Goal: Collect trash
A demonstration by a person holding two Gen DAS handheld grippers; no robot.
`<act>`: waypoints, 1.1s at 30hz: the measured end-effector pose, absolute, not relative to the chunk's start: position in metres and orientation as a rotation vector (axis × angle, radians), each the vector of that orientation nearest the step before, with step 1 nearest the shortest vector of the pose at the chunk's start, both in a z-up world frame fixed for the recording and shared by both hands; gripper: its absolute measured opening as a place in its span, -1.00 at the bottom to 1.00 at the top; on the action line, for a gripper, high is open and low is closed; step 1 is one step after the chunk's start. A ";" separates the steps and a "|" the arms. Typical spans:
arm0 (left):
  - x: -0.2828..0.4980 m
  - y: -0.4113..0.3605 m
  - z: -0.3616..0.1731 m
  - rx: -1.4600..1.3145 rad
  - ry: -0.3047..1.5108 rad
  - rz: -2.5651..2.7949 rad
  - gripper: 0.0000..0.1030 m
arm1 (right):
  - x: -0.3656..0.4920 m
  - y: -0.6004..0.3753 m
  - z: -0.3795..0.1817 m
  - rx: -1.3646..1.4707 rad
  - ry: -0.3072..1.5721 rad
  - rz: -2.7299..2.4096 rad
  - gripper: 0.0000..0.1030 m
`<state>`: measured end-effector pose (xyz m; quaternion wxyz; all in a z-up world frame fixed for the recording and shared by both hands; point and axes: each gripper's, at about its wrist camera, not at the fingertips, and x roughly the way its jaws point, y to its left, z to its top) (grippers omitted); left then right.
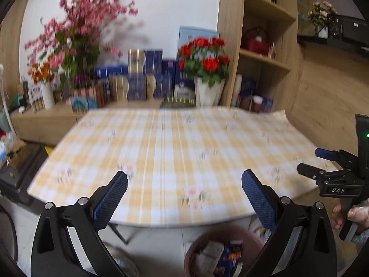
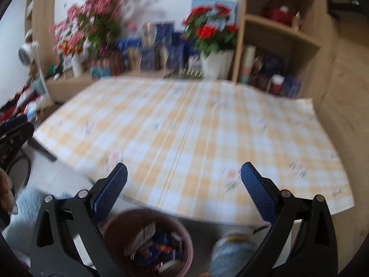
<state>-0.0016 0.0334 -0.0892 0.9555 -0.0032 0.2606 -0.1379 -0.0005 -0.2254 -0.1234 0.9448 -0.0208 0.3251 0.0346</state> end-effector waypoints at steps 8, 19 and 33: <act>0.002 0.014 -0.015 0.037 0.408 -0.266 0.88 | 0.002 -0.240 -0.050 -0.001 0.564 0.048 0.89; -0.002 0.012 0.005 0.036 0.408 -0.187 0.88 | -0.014 -0.237 -0.027 0.040 0.538 0.059 0.89; -0.005 0.014 0.003 0.067 0.406 -0.159 0.88 | -0.014 -0.234 -0.025 0.026 0.547 0.061 0.89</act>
